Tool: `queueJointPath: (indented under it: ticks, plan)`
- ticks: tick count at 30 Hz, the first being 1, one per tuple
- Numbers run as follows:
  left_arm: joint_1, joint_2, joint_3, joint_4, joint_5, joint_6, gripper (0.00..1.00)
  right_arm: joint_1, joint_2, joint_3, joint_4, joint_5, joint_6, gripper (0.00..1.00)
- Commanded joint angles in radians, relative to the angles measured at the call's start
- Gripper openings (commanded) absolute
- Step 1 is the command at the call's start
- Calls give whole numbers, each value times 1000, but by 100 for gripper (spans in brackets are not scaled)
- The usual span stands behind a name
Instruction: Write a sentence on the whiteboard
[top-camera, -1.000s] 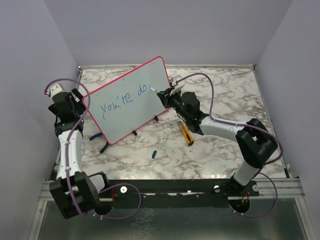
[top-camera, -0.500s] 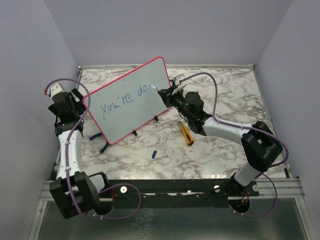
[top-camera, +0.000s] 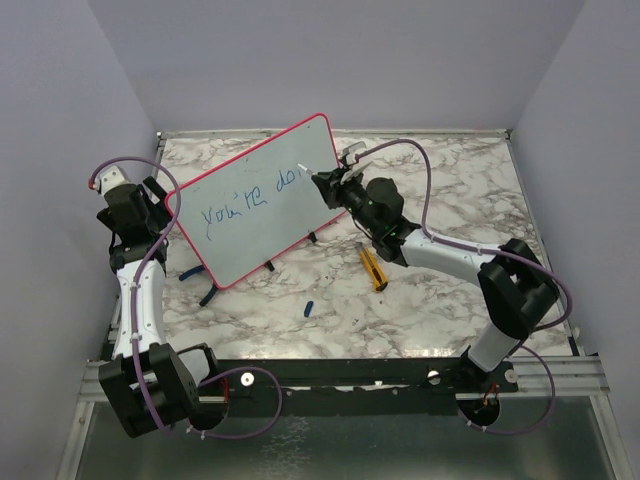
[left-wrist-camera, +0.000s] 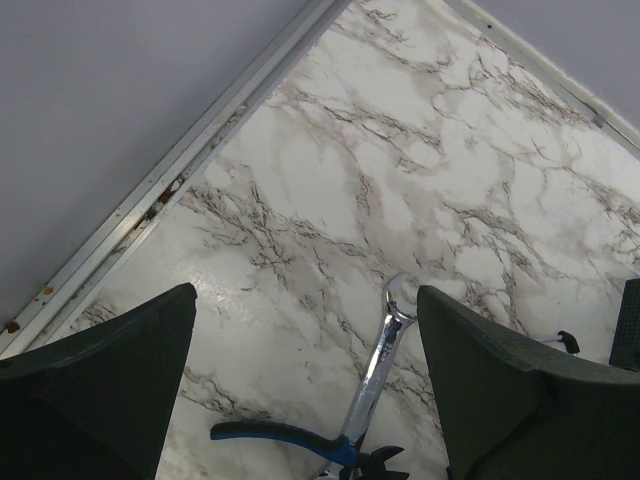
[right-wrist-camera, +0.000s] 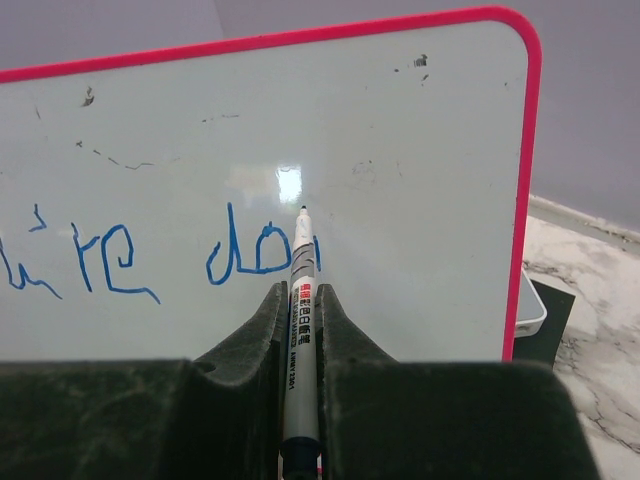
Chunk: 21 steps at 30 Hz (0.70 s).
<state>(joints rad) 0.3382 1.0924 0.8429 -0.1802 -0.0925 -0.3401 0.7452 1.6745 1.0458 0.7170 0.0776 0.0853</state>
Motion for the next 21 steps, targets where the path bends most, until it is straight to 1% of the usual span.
queueJointPath:
  ticks: [1,21]
  plan:
    - [-4,-9,-7,19,23,0,92,3,24,23,21,-14,-6,0]
    - [-6,-11,-8,20,24,2,92,2,64,44,26,14,-15,0]
